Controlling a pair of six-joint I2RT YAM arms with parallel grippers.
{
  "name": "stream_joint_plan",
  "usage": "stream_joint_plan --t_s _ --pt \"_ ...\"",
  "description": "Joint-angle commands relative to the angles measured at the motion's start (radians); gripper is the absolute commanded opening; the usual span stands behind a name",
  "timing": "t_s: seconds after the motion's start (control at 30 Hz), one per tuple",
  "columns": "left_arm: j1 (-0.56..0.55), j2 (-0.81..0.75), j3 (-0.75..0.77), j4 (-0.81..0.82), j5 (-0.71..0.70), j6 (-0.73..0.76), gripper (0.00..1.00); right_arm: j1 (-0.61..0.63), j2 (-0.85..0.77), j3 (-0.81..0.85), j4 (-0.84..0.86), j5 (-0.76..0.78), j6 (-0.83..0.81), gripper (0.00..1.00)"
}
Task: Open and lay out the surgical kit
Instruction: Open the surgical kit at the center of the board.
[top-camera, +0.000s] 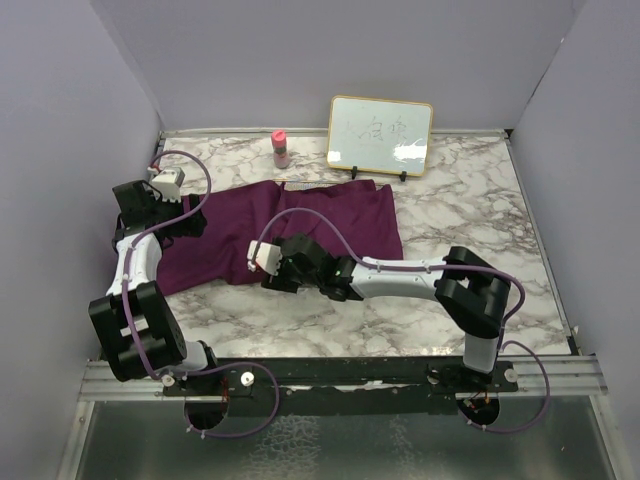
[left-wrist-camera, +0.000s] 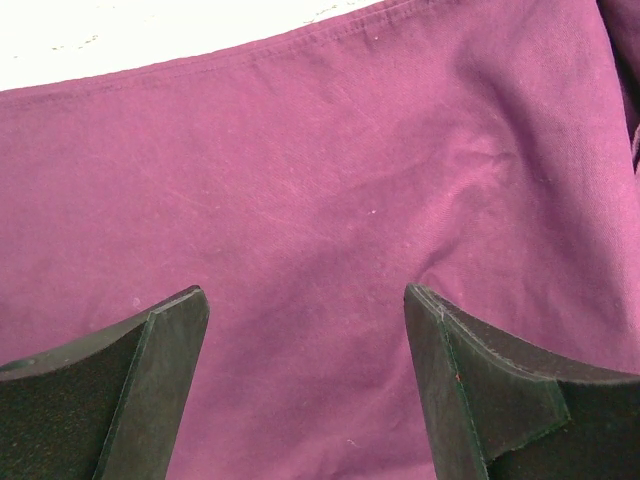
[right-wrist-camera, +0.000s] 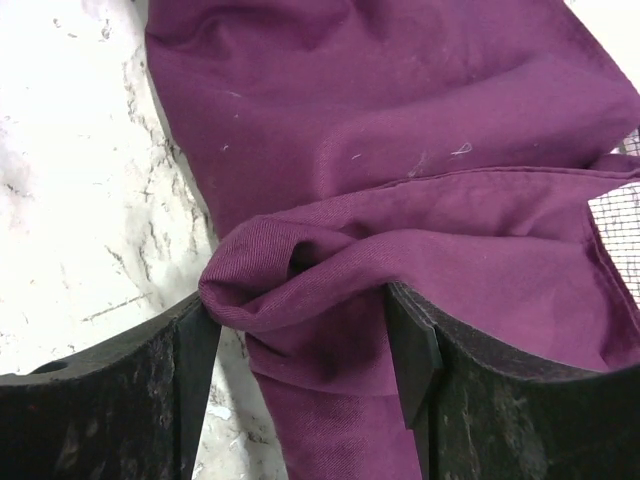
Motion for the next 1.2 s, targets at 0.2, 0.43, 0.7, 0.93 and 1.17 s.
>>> stream_joint_plan --t_s 0.2,0.43,0.7,0.93,1.17 --pt "-0.007 0.005 -0.008 0.015 0.038 0.001 0.82 0.009 -0.017 0.011 0.053 0.054 0.000 0.44" --pt "-0.011 0.007 -0.005 0.015 0.033 -0.001 0.82 0.008 -0.077 0.034 -0.020 0.014 0.022 0.16" --pt "-0.035 0.009 -0.002 0.016 0.001 0.003 0.82 -0.018 -0.251 -0.061 -0.026 0.017 -0.058 0.01" --pt "-0.051 -0.003 -0.005 0.017 -0.003 0.006 0.82 -0.217 -0.463 -0.181 -0.096 0.042 -0.060 0.01" --pt "-0.082 -0.012 -0.016 0.037 -0.001 0.017 0.82 -0.638 -0.726 -0.334 -0.175 0.124 -0.010 0.01"
